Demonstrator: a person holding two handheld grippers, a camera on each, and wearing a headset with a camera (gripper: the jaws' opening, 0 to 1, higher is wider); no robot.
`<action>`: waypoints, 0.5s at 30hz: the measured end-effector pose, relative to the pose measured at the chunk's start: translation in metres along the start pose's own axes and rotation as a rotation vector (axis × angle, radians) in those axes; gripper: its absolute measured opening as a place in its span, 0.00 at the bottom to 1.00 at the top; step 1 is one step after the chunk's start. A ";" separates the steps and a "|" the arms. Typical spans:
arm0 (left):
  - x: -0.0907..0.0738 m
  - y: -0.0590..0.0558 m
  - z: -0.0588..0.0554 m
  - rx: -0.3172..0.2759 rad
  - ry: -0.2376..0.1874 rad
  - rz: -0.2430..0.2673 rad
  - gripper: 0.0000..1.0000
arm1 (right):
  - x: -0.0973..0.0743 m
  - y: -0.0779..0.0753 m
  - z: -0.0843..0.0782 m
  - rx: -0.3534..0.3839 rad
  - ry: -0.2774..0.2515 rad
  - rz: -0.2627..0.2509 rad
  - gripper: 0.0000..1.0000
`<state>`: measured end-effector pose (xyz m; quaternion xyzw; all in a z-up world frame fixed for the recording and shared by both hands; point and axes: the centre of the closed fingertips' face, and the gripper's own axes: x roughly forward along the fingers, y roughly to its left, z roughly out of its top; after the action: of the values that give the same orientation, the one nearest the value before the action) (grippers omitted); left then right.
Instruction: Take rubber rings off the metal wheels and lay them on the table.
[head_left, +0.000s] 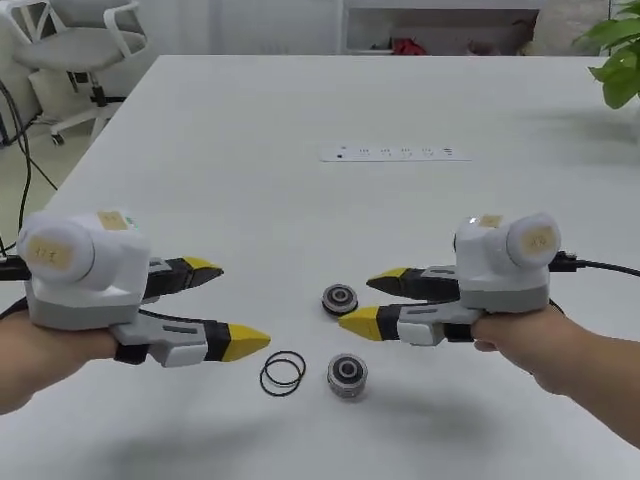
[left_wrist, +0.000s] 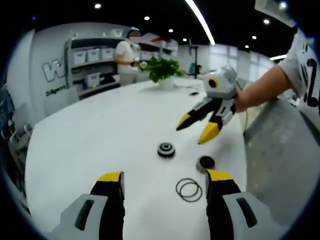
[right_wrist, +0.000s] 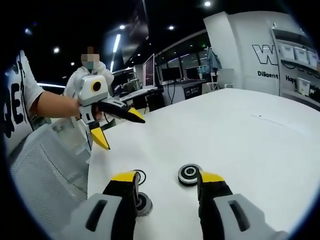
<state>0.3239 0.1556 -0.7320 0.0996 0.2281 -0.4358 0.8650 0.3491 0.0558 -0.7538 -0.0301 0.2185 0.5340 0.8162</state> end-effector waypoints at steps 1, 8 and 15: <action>0.002 0.001 0.000 -0.004 0.001 -0.002 0.67 | 0.000 -0.002 -0.002 0.000 0.003 -0.002 0.43; 0.013 0.001 0.002 0.000 -0.008 -0.014 0.65 | 0.002 -0.012 -0.008 0.012 0.004 -0.014 0.42; 0.026 0.001 0.004 -0.003 -0.007 -0.030 0.65 | 0.006 -0.019 -0.013 0.019 0.009 -0.020 0.40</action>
<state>0.3389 0.1365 -0.7413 0.0934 0.2272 -0.4489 0.8591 0.3637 0.0490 -0.7714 -0.0268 0.2271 0.5236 0.8207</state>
